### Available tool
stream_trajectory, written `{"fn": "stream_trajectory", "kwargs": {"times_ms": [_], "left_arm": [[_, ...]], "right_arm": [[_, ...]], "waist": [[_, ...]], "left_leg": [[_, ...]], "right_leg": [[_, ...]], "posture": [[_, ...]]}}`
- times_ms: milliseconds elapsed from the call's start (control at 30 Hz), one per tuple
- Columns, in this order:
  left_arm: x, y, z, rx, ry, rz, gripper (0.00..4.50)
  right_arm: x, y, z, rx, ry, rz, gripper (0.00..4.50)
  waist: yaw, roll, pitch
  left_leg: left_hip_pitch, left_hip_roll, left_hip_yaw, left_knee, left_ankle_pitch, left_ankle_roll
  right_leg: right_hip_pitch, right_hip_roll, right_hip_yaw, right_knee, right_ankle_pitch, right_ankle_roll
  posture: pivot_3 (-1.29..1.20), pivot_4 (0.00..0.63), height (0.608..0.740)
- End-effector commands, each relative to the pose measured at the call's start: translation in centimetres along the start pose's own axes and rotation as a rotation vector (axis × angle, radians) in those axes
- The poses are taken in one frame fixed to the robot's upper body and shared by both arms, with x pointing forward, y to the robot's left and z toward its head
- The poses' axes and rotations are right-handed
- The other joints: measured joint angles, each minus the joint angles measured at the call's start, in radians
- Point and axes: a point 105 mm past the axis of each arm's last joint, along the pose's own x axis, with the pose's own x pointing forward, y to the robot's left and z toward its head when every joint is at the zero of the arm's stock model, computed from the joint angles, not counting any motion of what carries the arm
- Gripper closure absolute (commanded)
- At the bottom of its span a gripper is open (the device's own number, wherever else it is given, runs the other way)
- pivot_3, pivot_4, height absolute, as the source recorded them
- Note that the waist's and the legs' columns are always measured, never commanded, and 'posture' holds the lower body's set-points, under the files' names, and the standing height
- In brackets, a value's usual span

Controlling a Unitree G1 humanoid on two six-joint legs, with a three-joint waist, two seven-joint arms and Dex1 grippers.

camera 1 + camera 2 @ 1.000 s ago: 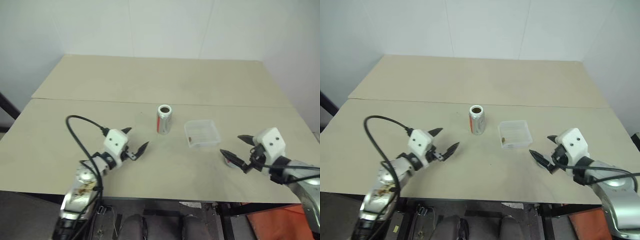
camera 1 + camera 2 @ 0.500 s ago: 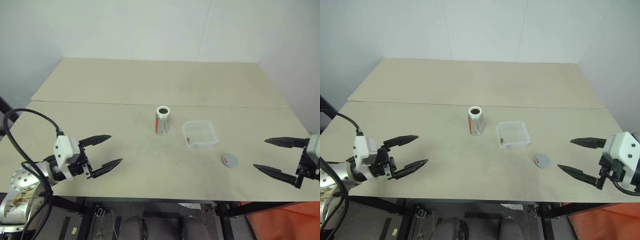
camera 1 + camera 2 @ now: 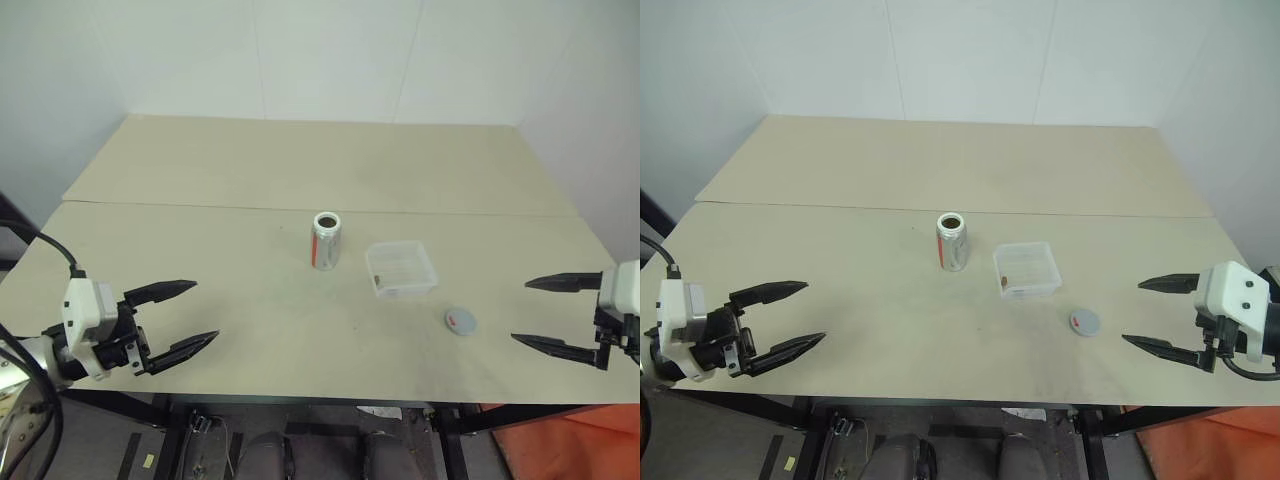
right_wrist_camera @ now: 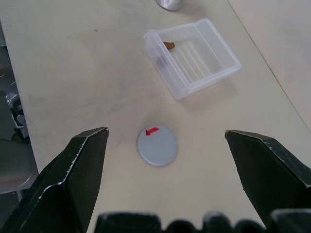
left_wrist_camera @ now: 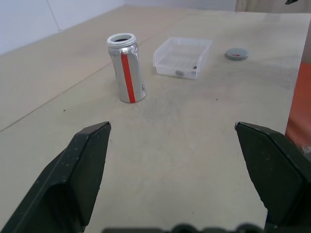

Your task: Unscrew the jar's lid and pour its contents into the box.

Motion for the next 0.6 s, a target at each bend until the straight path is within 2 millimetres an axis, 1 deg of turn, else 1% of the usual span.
{"fn": "stream_trajectory", "kwargs": {"times_ms": [33, 133, 200, 300, 333, 400, 467, 533, 600], "left_arm": [[-0.4, 1.4, 0.6, 0.024, 0.029, -0.023, 0.05], [-1.0, 2.7, 0.6, 0.012, 0.047, -0.041, 0.05], [-1.4, 3.6, 0.3, 0.01, 0.066, -0.005, 0.05], [-2.0, 4.6, 0.1, 0.049, 0.109, 0.119, 0.05], [-2.3, 4.6, 0.2, 0.06, 0.115, 0.142, 0.05], [-3.1, 3.4, 0.5, 0.051, 0.123, 0.151, 0.05], [-3.6, 2.5, 0.6, 0.047, 0.141, 0.145, 0.05], [-3.9, 2.1, 0.8, 0.054, 0.159, 0.157, 0.05], [-4.3, 1.9, 1.1, 0.049, 0.162, 0.176, 0.05]], "right_arm": [[0.3, 0.1, 2.6, -0.041, -0.09, -0.019, 0.0], [0.9, 1.3, 3.0, -0.094, -0.063, 0.025, 0.0], [1.2, 1.3, 3.3, -0.134, -0.065, -0.012, 0.0], [0.9, 0.9, 3.3, -0.114, -0.047, -0.062, 0.0], [0.8, 1.2, 3.3, -0.112, -0.044, -0.05, 0.0], [0.9, 1.8, 2.9, -0.123, -0.029, 0.007, 0.0], [1.2, 1.7, 2.9, -0.125, -0.018, 0.024, 0.0], [1.5, 1.3, 4.1, -0.122, -0.077, 0.034, 0.0], [1.5, 1.4, 5.0, -0.124, -0.112, 0.061, 0.0]], "waist": [[0.0, 0.0, 0.0], [0.002, 0.0, 0.0], [0.001, 0.0, 0.0], [-0.001, -0.001, 0.0], [-0.001, -0.001, 0.0], [-0.005, -0.001, 0.001], [-0.01, -0.001, 0.001], [-0.01, -0.001, 0.001], [-0.01, -0.001, 0.001]], "left_leg": [[0.0, 0.0, 0.0, 0.0, 0.0, 0.0], [-0.001, 0.0, 0.0, 0.0, 0.0, 0.0], [-0.001, 0.0, 0.001, 0.0, 0.0, 0.0], [-0.001, 0.0, 0.001, 0.0, 0.0, 0.0], [-0.002, 0.0, 0.001, 0.0, 0.0, 0.0], [-0.002, 0.001, 0.001, 0.0, -0.001, -0.001], [-0.001, 0.001, 0.001, -0.001, -0.001, -0.001], [-0.001, 0.002, 0.001, -0.001, -0.001, -0.001], [0.0, 0.002, 0.001, -0.001, 0.0, -0.002]], "right_leg": [[0.0, 0.0, 0.0, 0.0, 0.0, 0.0], [0.0, 0.0, 0.0, 0.0, 0.0, 0.0], [-0.001, 0.0, 0.0, -0.001, 0.0, 0.001], [-0.001, 0.0, 0.0, 0.0, 0.001, 0.002], [-0.002, 0.0, 0.0, 0.0, 0.001, 0.002], [-0.002, 0.0, 0.0, 0.0, 0.001, 0.002], [-0.002, 0.0, 0.0, -0.001, 0.001, 0.001], [-0.002, -0.001, 0.0, 0.0, 0.0, 0.0], [-0.002, -0.001, 0.0, 0.0, -0.003, -0.004]], "posture": [[0.0, 0.15, 0.74], [0.0, 0.15, 0.74], [0.0, 0.15, 0.74], [0.0, 0.15, 0.74], [0.0, 0.15, 0.74], [0.0, 0.15, 0.74], [0.0, 0.15, 0.74], [0.0, 0.15, 0.74], [0.0, 0.15, 0.74]]}}
